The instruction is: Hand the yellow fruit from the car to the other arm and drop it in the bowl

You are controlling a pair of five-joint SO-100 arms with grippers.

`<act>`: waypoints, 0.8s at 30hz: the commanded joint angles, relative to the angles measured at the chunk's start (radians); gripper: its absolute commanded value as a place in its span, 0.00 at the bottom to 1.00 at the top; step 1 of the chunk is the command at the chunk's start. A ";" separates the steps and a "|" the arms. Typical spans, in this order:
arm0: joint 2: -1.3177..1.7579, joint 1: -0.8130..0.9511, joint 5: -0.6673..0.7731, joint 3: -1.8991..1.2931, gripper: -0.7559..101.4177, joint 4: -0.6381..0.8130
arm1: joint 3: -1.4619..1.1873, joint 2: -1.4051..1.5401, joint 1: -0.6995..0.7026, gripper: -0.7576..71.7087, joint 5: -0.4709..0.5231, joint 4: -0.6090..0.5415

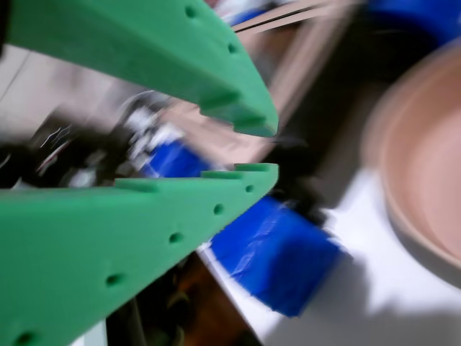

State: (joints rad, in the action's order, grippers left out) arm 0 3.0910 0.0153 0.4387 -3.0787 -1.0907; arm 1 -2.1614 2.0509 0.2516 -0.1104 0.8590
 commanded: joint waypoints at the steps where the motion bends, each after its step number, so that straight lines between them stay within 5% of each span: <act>1: -0.006 -0.003 -0.012 0.005 0.02 0.000 | -0.232 0.347 0.086 0.01 0.052 -0.074; 13: 0.291 -0.008 -0.006 -0.114 0.05 -0.061 | -0.758 1.141 0.198 0.01 0.035 -0.015; 17: 0.291 -0.008 -0.006 -0.114 0.05 -0.061 | -0.747 1.200 0.238 0.01 0.009 0.107; 24: 0.291 -0.008 -0.009 -0.114 0.06 -0.061 | -0.819 1.200 0.249 0.01 -0.002 0.117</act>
State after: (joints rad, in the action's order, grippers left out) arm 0 3.2904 0.0123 0.4387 -3.1232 -1.1490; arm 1 -2.9805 3.2428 0.5031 -0.1058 0.9649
